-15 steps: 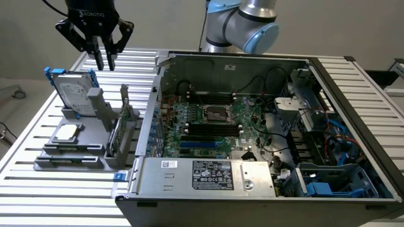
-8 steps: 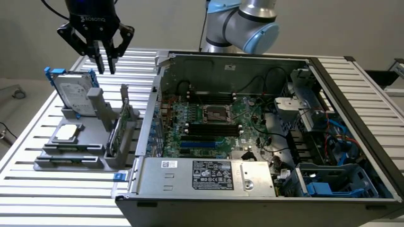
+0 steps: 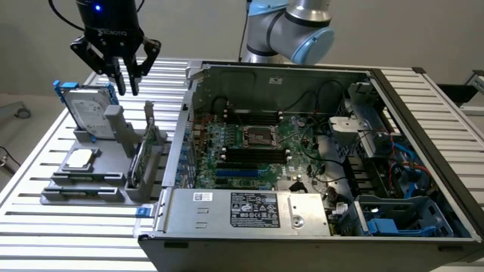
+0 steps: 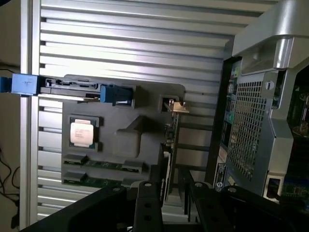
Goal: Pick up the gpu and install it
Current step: 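Pick up the gpu and move the gpu toward the slot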
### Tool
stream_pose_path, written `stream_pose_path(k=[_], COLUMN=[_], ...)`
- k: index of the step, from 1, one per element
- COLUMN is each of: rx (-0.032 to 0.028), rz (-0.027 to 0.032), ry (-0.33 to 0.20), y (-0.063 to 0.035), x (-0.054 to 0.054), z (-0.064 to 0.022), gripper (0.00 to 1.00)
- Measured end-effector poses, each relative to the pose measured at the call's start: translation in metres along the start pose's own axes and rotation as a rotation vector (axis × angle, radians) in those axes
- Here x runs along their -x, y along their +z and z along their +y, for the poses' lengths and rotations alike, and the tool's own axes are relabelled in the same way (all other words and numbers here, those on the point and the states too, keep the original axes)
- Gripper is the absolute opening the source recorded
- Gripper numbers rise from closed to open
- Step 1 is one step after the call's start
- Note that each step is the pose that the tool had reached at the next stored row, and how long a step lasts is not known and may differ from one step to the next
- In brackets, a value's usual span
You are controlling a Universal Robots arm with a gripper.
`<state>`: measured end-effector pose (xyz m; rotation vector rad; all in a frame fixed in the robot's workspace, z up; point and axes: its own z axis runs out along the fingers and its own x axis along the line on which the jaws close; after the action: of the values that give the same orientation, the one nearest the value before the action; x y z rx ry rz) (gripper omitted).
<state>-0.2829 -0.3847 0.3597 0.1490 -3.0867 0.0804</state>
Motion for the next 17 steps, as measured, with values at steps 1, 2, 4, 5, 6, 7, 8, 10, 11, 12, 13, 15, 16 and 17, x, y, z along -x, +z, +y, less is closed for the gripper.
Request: stream_pose_path(k=[1,2,4,5,6,7,8,10,11,12,13,15,16,17], rx=[0.0002,0.0002,0.0001,0.0001,0.0,0.0001,0.0001,0.0001,0.0001,0.0002,0.0003,0.0004,0.0005,0.0007], rz=[-0.0007,-0.0014,-0.0032,-0.0041,-0.0049,-0.0058,-0.0065,-0.0069,-0.0069,-0.007,-0.007,-0.0075,-0.008,-0.0085], ry=[0.001,0.003,0.005,0.007,0.008,0.009,0.011,0.013,0.015,0.016,0.018,0.021,0.023,0.025], y=[0.002,0.004,0.008,0.01,0.0119,0.0138,0.0158,0.0195,0.0216,0.0235,0.0255,0.0293,0.0312,0.0331], x=[0.0,-0.001,-0.001,-0.001,-0.002,-0.002,-0.002,-0.003,-0.003,-0.003,-0.004,-0.004,-0.004,-0.004], z=[-0.0022,-0.0046,-0.0094,-0.0118,-0.0141,-0.0164,-0.0187,-0.0226,-0.0248,-0.0267,-0.0287,-0.0326,-0.0342,-0.0354], gripper=[0.3,0.3,0.3,0.32,0.32,0.38,0.38,0.44,0.44,0.44,0.44,0.44,0.44,0.44])
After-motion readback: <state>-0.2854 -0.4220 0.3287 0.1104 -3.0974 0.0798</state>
